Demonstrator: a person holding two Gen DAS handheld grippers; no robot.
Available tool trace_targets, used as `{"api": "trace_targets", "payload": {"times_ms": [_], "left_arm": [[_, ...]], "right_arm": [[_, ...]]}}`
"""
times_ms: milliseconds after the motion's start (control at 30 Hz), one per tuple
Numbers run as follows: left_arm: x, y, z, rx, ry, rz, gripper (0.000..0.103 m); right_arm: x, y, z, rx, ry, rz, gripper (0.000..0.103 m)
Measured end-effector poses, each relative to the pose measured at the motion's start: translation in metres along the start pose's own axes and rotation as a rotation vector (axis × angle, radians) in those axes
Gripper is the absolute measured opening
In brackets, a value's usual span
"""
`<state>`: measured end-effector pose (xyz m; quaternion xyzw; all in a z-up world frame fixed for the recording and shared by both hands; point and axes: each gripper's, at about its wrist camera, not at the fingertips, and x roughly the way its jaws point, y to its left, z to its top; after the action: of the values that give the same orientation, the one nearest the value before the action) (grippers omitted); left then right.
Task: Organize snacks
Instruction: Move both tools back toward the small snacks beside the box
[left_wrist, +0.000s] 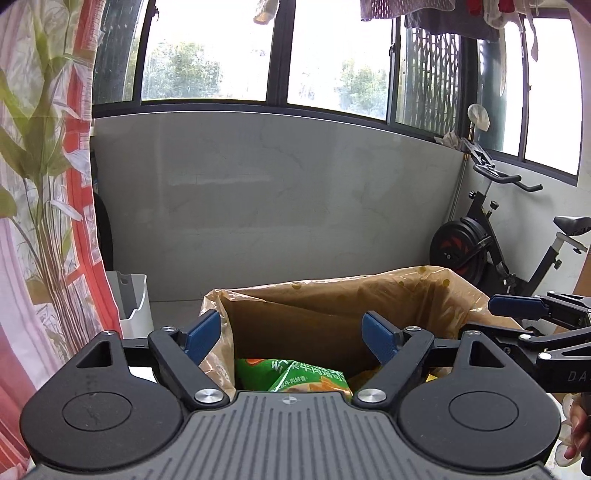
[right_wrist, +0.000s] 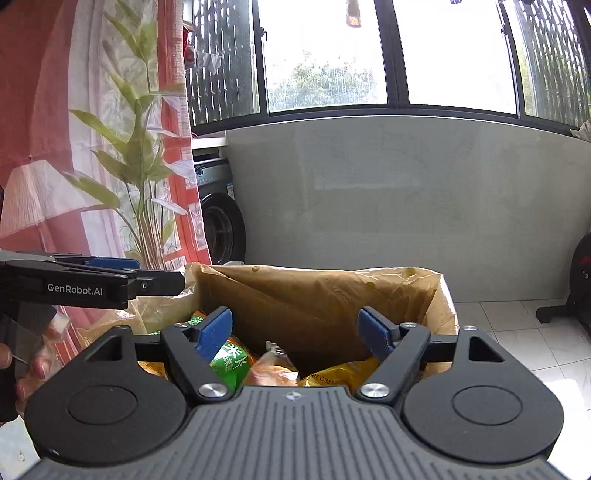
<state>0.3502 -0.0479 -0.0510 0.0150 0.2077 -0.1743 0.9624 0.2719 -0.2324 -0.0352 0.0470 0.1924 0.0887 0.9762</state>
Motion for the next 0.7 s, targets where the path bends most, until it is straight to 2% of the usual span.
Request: {"api": "trace_targets", "payload": {"times_ms": [233,333,467,600,700], "left_arm": [[-0.057,0.006,-0.023,-0.04,-0.038,-0.006,0.085],[-0.078,0.008,-0.042,-0.067,-0.058,0.014,0.085],[-0.093,0.012,-0.069,-0.136,-0.043,0.056,0.085],[-0.095,0.02,-0.097,-0.199,-0.018,0.088,0.084],[-0.089,0.02,-0.117,-0.211,0.042,0.136,0.082]], "right_arm": [[-0.053,0.007,-0.023,-0.03,-0.071,0.013,0.078],[-0.071,0.008,-0.041,-0.033,-0.075,0.013,0.078],[-0.09,0.007,-0.069,-0.04,-0.076,0.015,0.075],[-0.095,0.004,-0.101,-0.05,-0.016,0.018,0.073],[-0.093,-0.001,-0.134,-0.035,0.058,0.006,0.073]]}}
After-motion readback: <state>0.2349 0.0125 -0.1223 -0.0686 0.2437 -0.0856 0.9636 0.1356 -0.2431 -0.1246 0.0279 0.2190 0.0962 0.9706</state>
